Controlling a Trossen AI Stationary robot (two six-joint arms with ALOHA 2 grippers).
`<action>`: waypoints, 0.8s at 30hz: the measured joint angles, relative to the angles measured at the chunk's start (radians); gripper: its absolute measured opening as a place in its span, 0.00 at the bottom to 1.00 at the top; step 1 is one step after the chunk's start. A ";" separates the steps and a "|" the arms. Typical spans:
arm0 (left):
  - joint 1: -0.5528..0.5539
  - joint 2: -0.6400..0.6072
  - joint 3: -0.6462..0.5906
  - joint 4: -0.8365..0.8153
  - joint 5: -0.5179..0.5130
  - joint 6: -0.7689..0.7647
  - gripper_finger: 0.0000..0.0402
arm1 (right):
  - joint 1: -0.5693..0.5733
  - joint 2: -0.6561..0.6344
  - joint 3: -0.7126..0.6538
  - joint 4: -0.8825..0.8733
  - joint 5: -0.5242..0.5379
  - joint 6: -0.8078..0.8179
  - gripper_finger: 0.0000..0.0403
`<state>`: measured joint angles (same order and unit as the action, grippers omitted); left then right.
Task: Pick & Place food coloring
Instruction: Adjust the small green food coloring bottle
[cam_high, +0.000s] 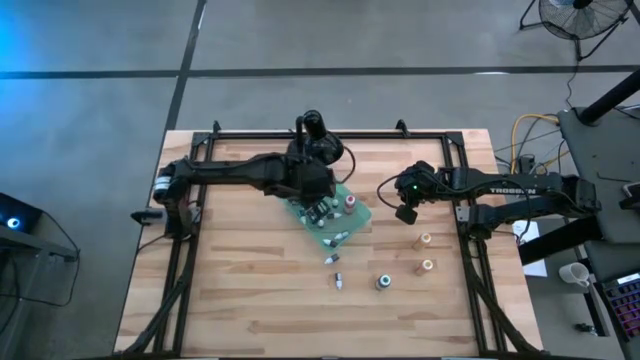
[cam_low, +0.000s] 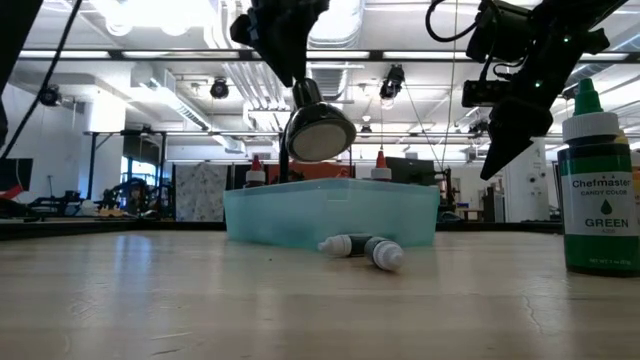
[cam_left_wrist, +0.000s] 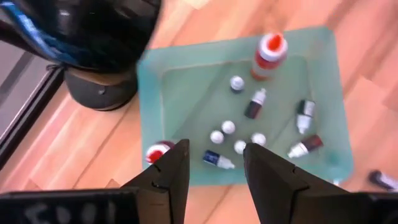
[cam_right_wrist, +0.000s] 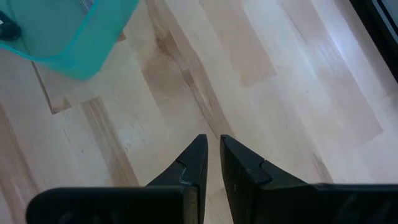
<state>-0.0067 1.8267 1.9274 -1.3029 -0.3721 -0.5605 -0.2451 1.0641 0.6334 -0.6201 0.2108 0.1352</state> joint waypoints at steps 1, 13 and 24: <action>-0.012 0.000 0.000 -0.006 0.000 0.001 0.31 | 0.000 0.000 0.000 0.000 0.000 0.000 0.09; -0.145 0.000 -0.077 -0.059 0.074 0.026 0.31 | 0.000 0.000 0.000 0.003 0.000 0.003 0.09; -0.346 0.000 -0.304 0.096 0.123 0.061 0.31 | 0.000 0.000 0.000 0.002 0.000 0.003 0.09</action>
<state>-0.3523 1.8271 1.6236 -1.2072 -0.2495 -0.4994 -0.2451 1.0641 0.6334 -0.6182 0.2104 0.1384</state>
